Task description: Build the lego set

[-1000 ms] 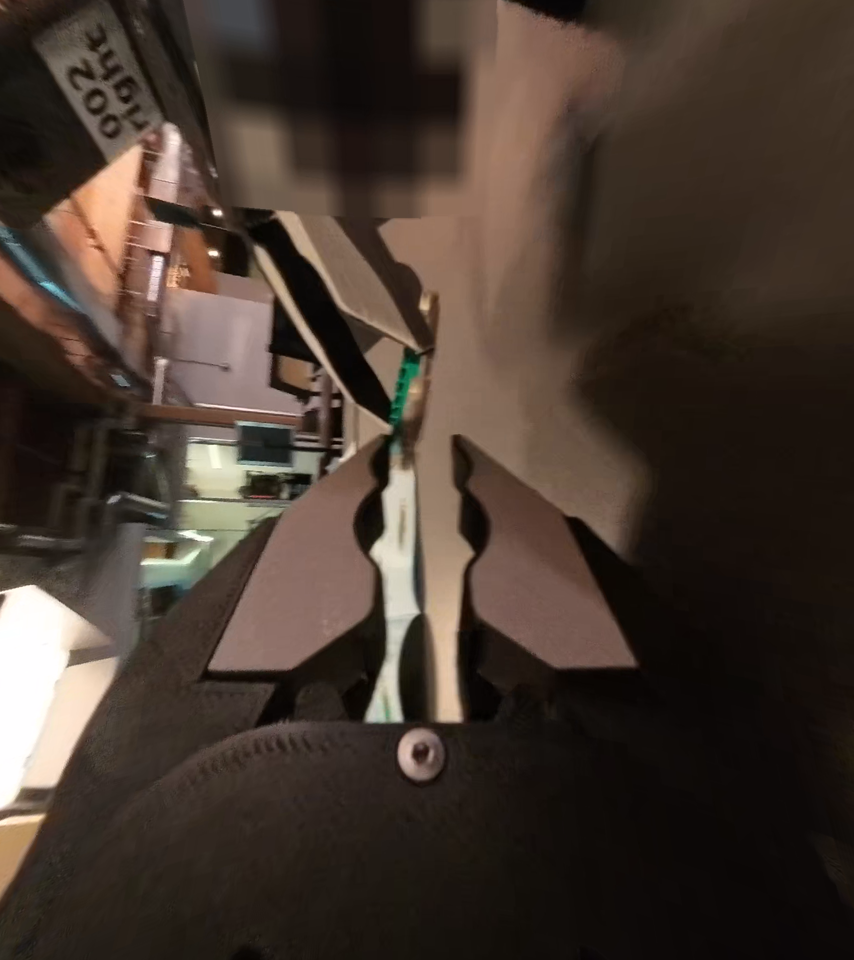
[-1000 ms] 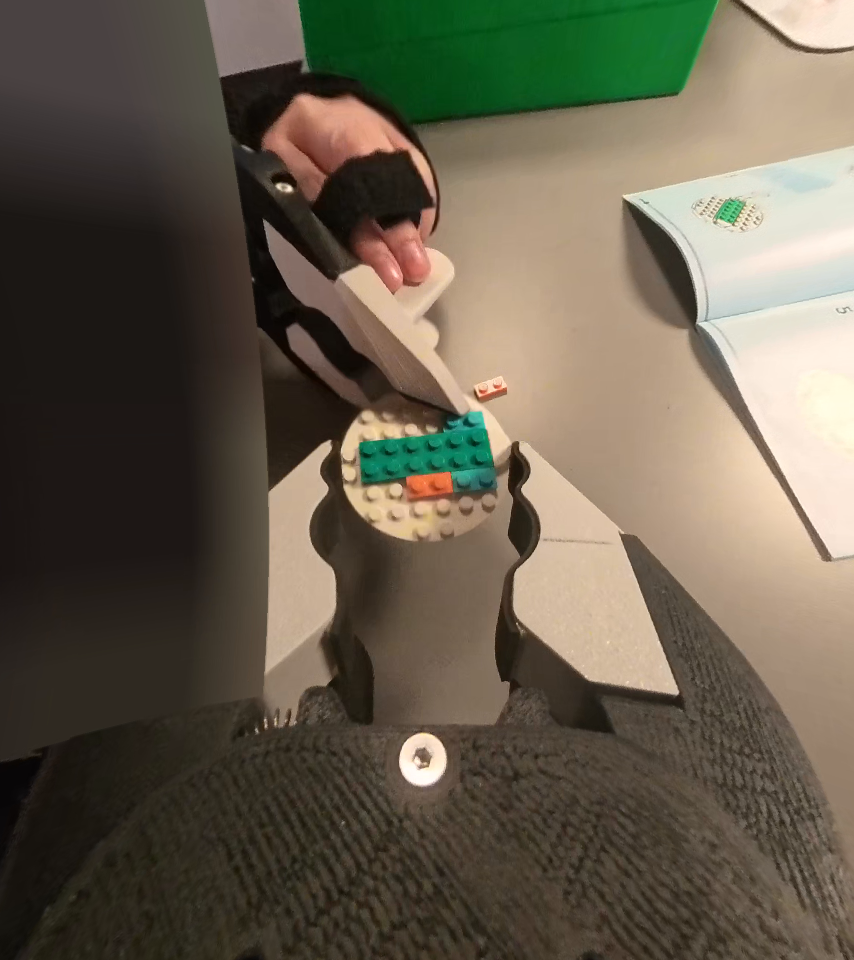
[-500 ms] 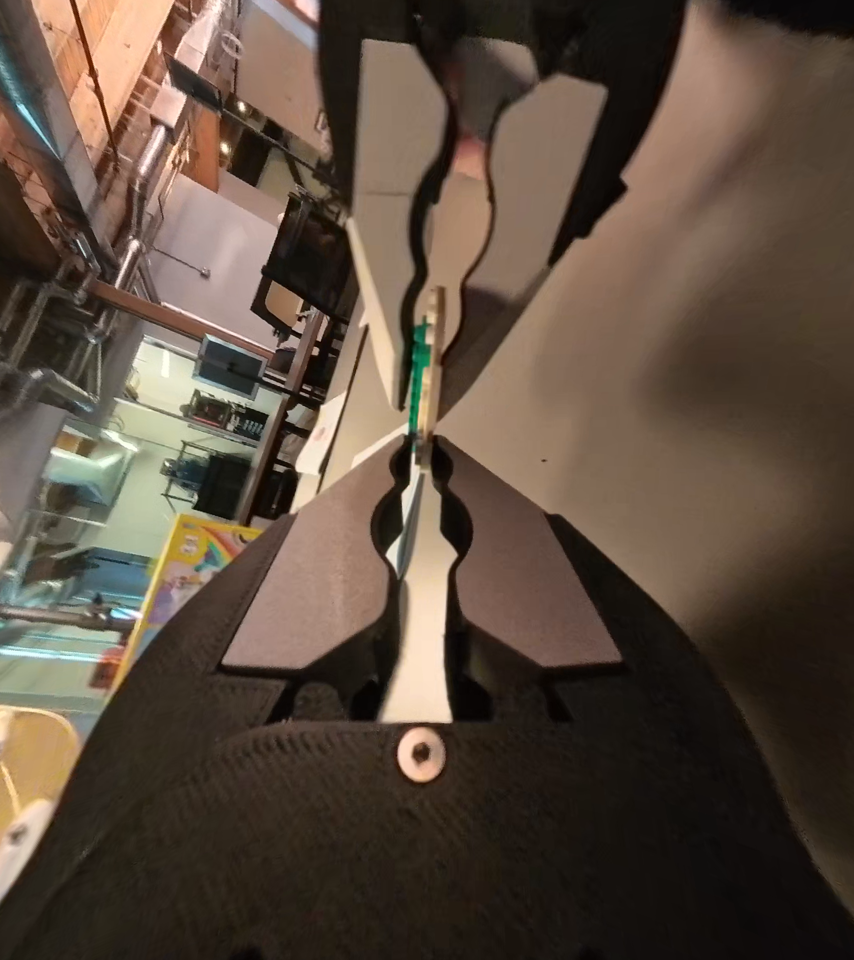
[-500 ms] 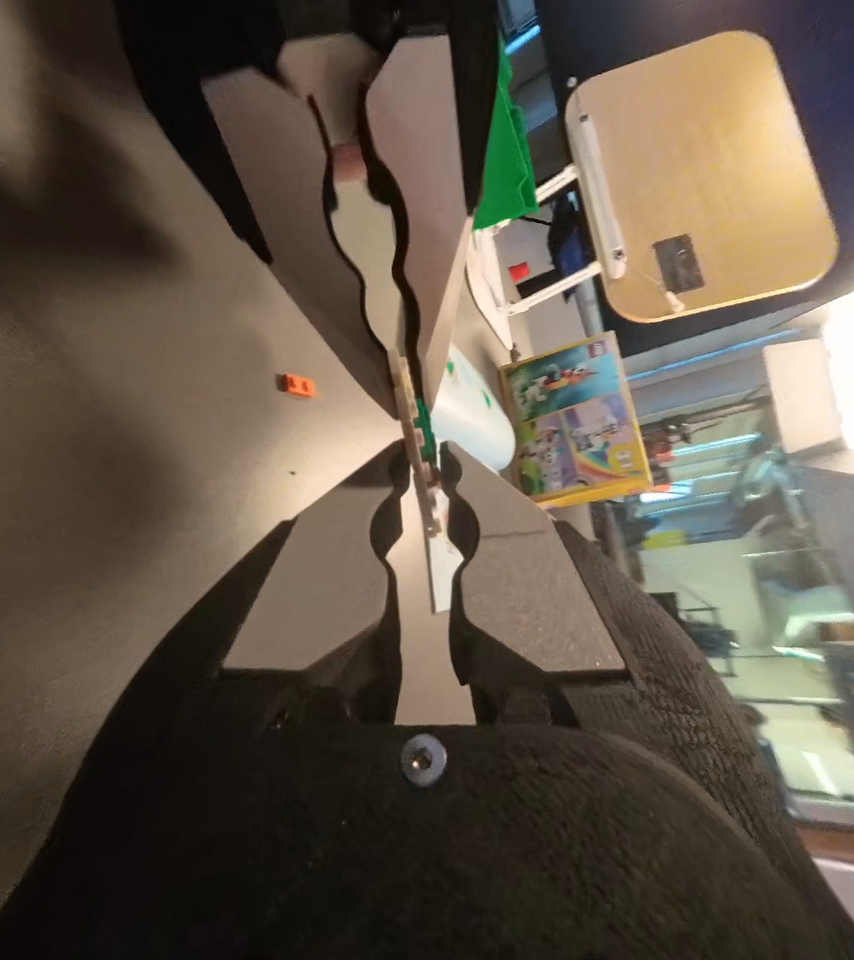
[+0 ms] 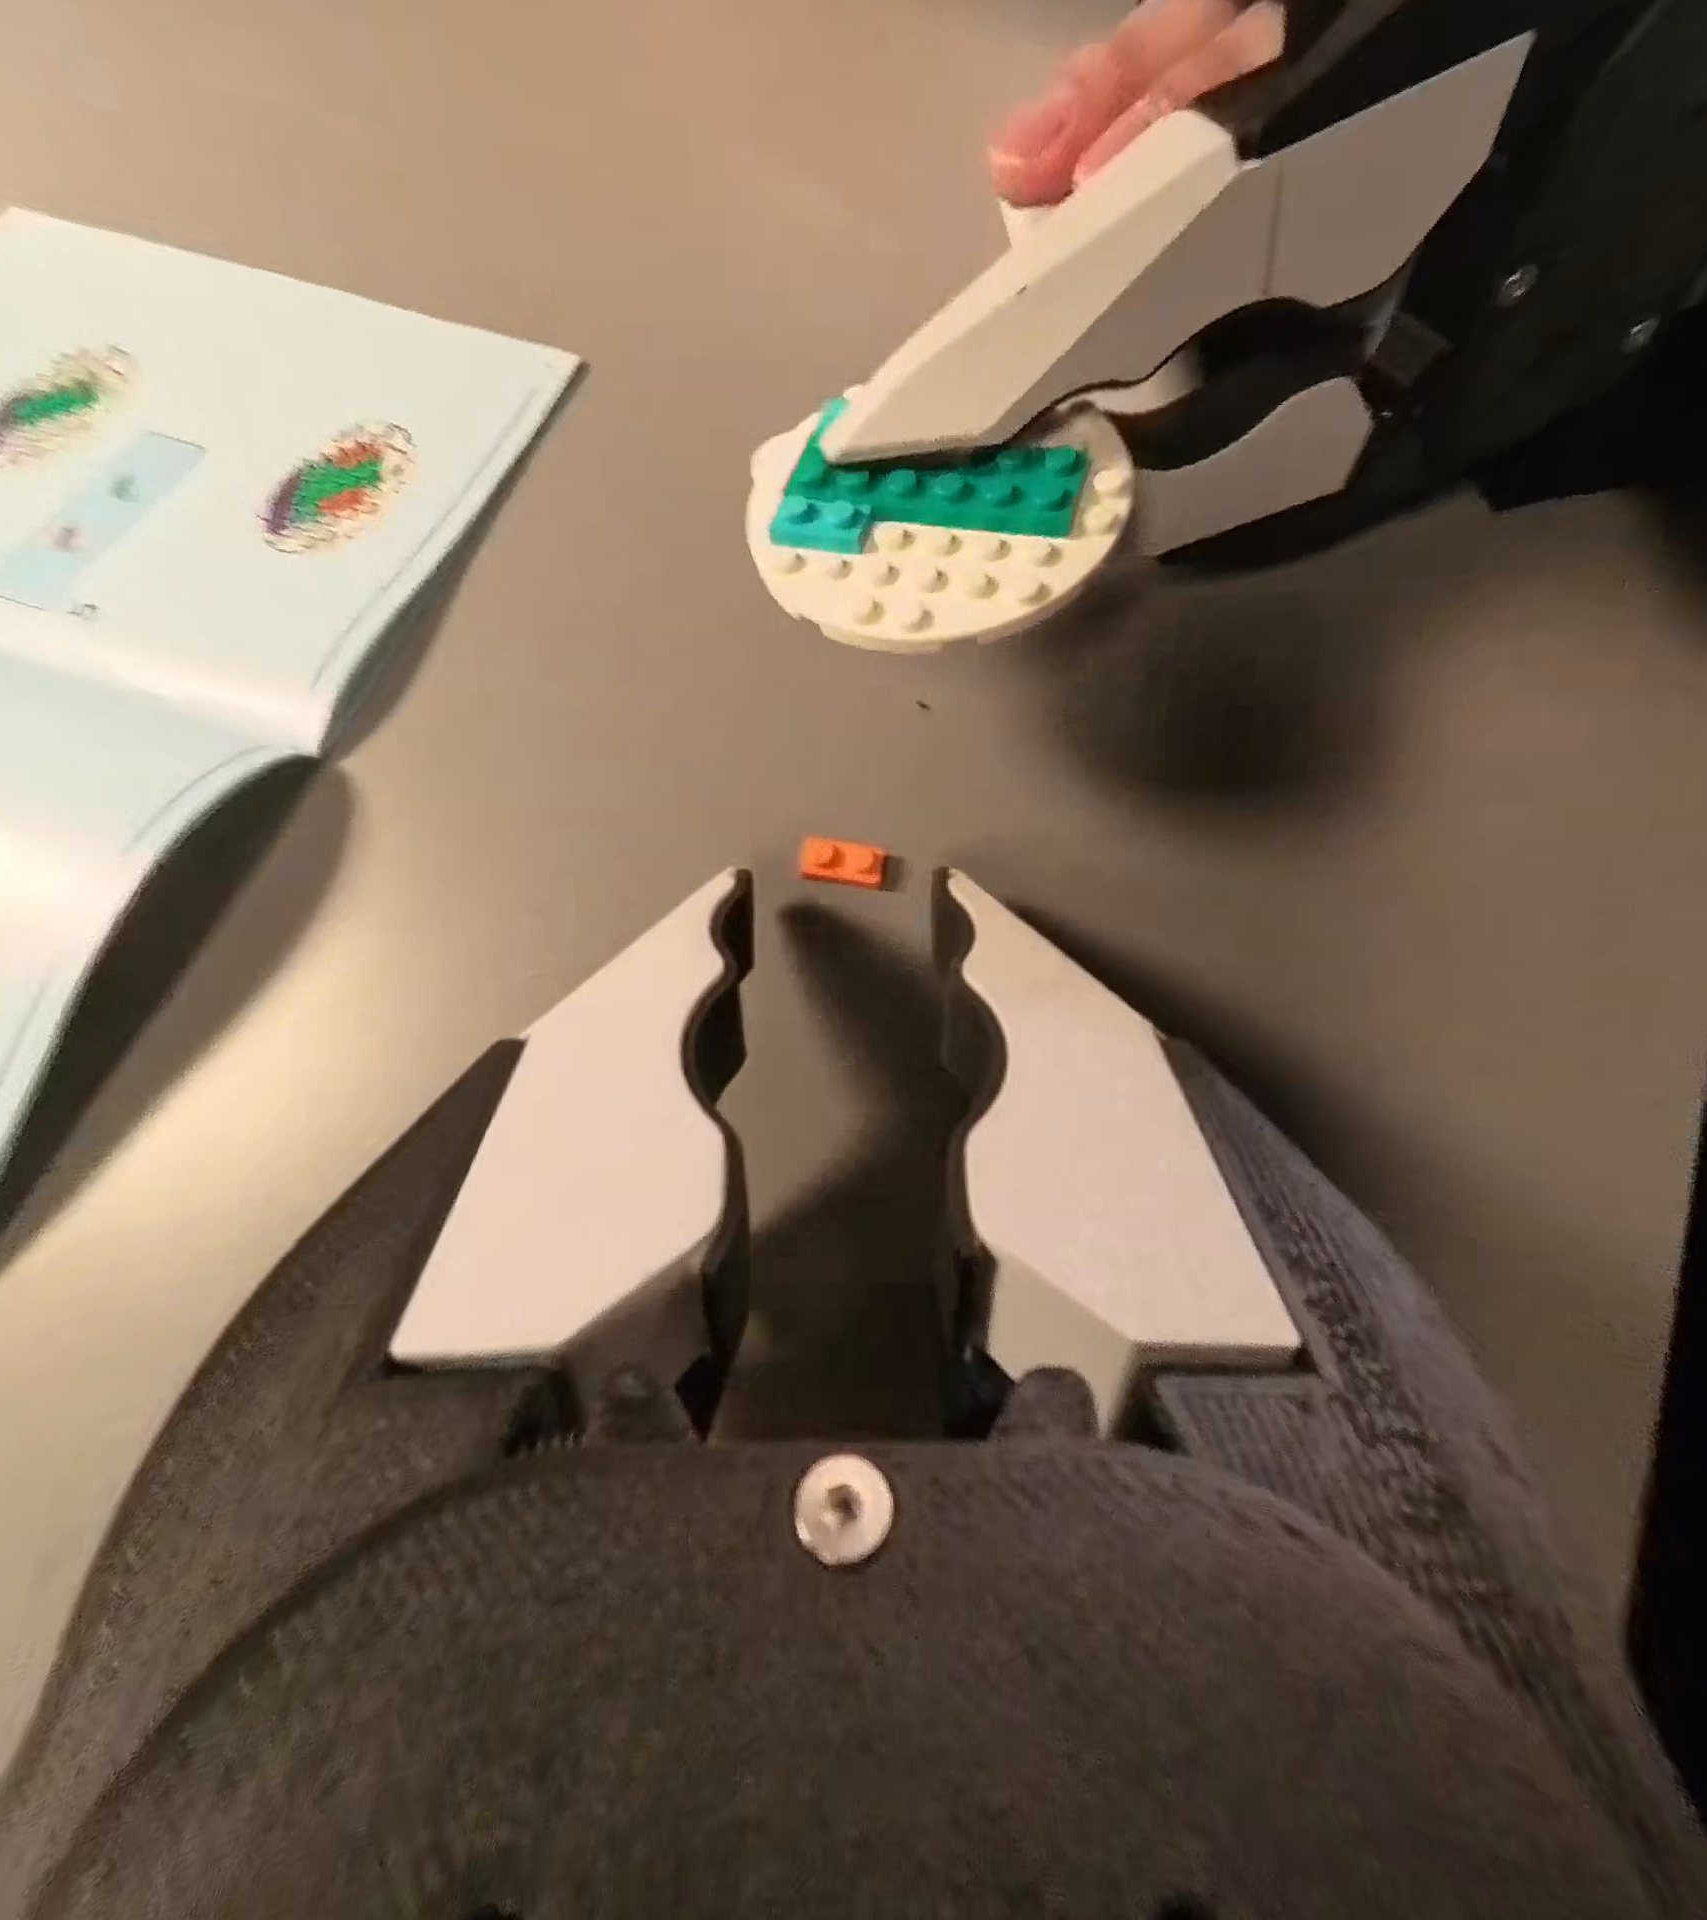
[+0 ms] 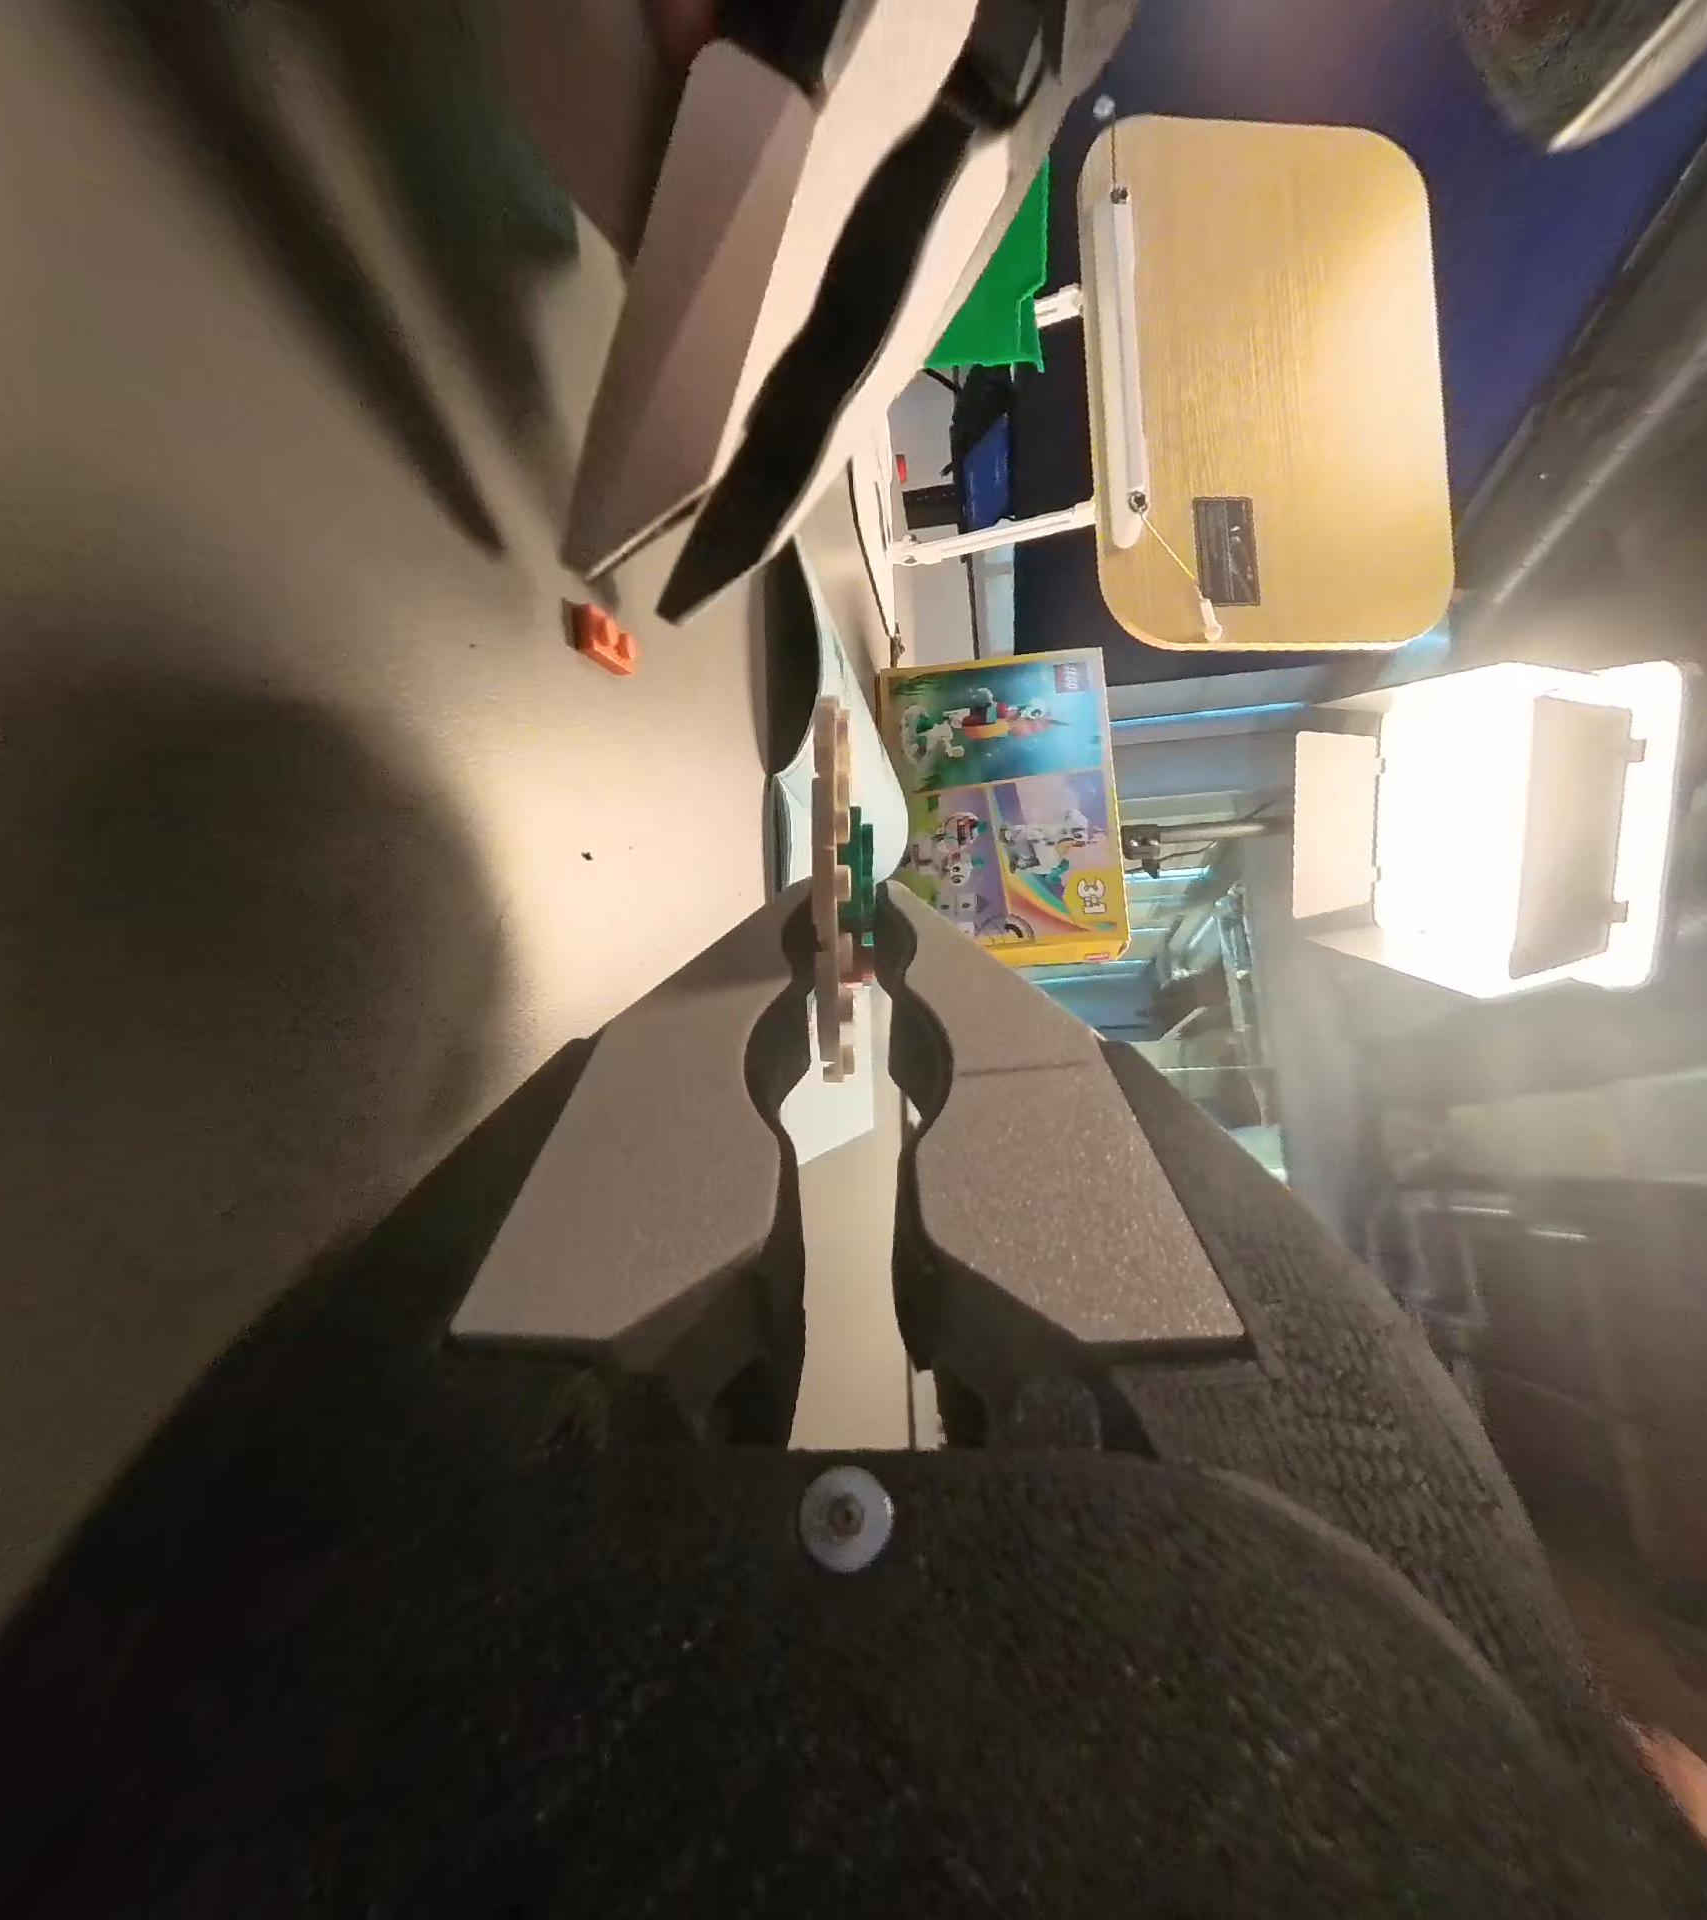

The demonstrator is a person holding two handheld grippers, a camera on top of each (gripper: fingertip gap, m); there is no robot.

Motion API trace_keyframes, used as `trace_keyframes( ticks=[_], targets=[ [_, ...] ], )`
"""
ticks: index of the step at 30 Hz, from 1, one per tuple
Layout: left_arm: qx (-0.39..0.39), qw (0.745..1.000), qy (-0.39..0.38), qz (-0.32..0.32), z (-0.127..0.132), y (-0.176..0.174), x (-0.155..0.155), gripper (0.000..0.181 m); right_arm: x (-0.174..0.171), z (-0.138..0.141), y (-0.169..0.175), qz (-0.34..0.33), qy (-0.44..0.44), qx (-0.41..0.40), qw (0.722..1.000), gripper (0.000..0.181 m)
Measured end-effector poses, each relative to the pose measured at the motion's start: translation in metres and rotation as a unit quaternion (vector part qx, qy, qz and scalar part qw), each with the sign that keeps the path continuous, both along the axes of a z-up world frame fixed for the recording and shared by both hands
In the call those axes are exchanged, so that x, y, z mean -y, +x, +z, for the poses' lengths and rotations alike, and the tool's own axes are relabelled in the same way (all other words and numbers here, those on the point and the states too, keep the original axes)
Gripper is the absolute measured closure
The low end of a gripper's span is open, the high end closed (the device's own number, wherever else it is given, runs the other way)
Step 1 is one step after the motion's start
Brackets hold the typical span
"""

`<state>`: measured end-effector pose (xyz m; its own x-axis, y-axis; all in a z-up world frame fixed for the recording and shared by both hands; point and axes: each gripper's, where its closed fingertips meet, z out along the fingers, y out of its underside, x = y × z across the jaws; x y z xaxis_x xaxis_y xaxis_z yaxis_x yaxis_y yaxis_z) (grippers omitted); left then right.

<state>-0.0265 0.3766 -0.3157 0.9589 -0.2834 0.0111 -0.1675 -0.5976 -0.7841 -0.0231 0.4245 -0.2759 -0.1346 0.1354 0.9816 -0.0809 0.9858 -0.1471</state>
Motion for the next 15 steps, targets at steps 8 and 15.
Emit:
trace_keyframes(
  ticks=[8, 15],
  targets=[
    [-0.007, 1.0, -0.018, -0.004, -0.0054, -0.0004, -0.0061, 0.156, 0.003, -0.0025, 0.0009, 0.008, 0.0, 0.006, 1.0, 0.175],
    [-0.017, 1.0, -0.015, -0.02, -0.0051, 0.0019, -0.0072, 0.166, 0.0021, -0.0006, 0.0003, 0.005, 0.009, -0.003, 1.0, 0.175]
  ],
)
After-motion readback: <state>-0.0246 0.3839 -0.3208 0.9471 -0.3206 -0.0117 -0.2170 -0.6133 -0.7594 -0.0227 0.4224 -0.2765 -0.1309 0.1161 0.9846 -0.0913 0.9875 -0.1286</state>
